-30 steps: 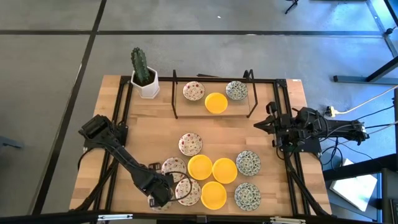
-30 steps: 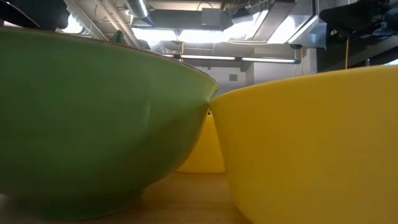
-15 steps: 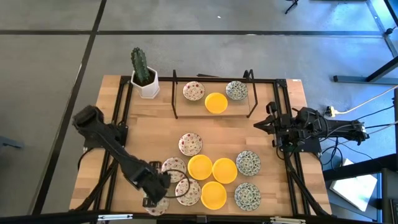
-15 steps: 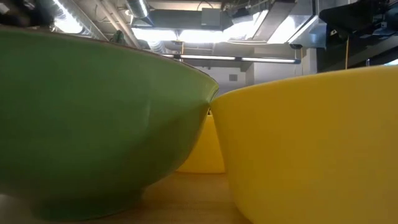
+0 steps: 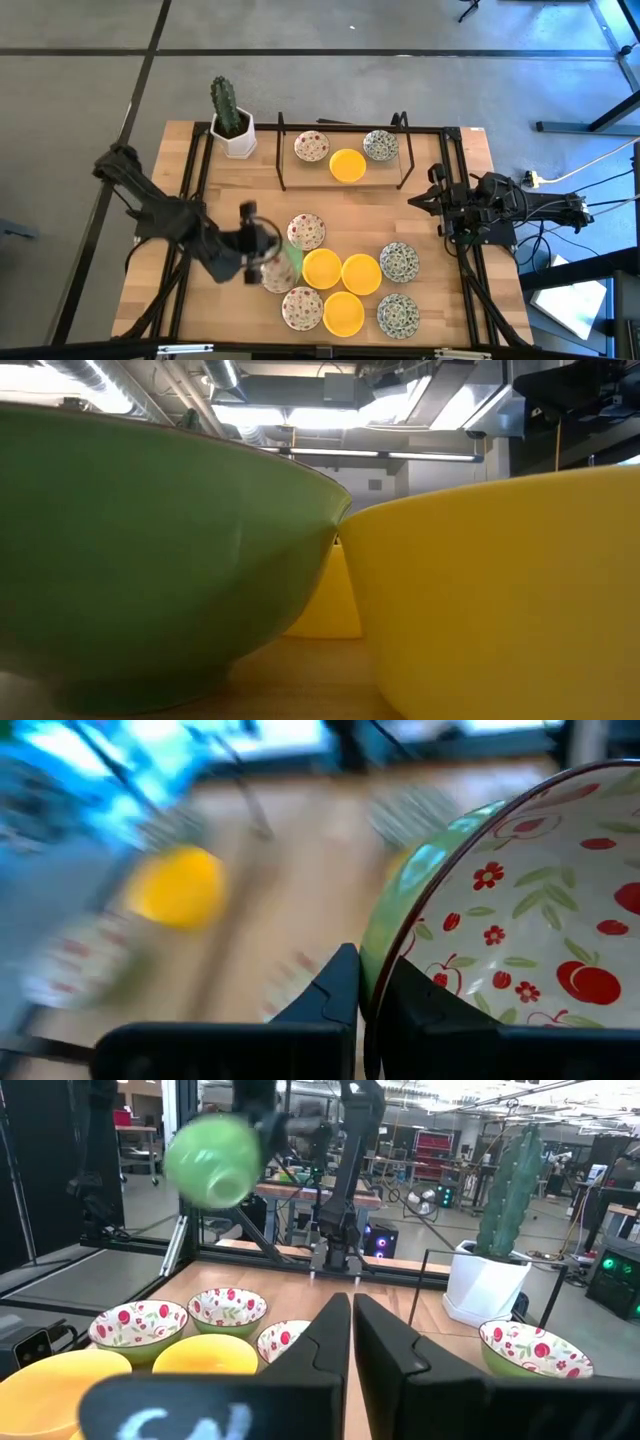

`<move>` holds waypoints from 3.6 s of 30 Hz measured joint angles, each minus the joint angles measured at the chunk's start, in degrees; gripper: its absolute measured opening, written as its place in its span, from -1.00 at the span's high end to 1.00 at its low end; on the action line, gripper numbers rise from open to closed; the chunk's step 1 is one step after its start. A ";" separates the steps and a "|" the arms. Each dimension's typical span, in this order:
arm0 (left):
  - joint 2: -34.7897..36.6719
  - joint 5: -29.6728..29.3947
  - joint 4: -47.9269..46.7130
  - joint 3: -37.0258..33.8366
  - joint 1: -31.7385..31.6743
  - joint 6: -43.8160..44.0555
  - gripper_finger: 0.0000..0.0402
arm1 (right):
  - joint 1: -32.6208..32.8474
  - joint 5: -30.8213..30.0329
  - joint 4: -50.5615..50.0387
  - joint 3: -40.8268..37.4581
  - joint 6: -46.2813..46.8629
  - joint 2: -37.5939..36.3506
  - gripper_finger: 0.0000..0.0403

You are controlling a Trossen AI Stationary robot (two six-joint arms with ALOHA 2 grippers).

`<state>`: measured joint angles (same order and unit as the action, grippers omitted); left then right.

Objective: Pick & Place Mini bowls
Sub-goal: Stack the white bowl on top of the white bowl on the shelf, then stack the blue bowl on top of the blue bowl on the shelf

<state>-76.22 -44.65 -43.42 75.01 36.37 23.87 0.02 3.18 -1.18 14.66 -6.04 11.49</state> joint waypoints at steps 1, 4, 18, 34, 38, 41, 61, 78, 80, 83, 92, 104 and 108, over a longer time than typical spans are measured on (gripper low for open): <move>0.02 -2.12 -0.06 1.41 -1.08 -1.26 0.95 | -0.01 -0.02 0.01 0.00 0.00 0.00 0.90; -0.32 -4.93 0.33 6.61 -5.04 -7.01 0.95 | 0.01 -0.02 0.01 0.00 0.02 -0.01 0.90; -7.99 7.09 -1.54 29.36 -31.62 -25.63 0.95 | -0.01 -0.02 -0.01 0.00 0.02 0.00 0.90; -33.87 34.97 -26.17 50.57 -62.95 -22.96 0.95 | -0.01 -0.02 -0.23 0.00 -0.21 -0.01 0.90; -38.70 37.07 -29.91 51.05 -66.78 -22.08 0.95 | 0.01 -0.04 -0.45 0.00 -0.39 0.02 0.90; -41.48 39.48 -31.45 51.05 -68.64 -21.63 0.94 | -0.01 -0.04 -0.43 0.00 -0.42 0.02 0.90; -48.20 41.21 -33.85 51.05 -70.23 -19.96 0.94 | 0.00 -0.04 -0.49 0.00 -0.17 0.01 0.90; -52.41 41.25 -34.41 51.01 -71.52 -20.10 0.94 | 0.01 -0.03 -1.00 0.00 0.00 0.00 0.90; -52.41 41.23 -34.24 51.01 -71.52 -19.56 0.93 | 0.01 -0.02 -1.02 0.02 0.00 0.02 0.90; -52.40 41.26 -34.16 51.01 -71.52 -18.96 0.91 | 0.01 -0.02 -1.02 0.01 0.01 0.00 0.90; -53.40 41.17 -34.15 51.01 -71.68 -18.76 0.84 | 0.01 -0.04 -1.05 0.00 0.02 0.00 0.90; -53.99 41.39 -34.14 51.01 -71.83 -21.16 0.74 | 0.00 -0.02 -1.32 0.01 0.02 0.02 0.90; -53.98 41.36 -34.33 51.01 -71.72 -21.65 0.58 | 0.01 -0.02 -1.32 0.02 0.02 0.02 0.90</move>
<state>-130.21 -3.29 -77.76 126.02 -35.35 2.22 0.03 3.16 -2.50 14.67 -6.02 11.51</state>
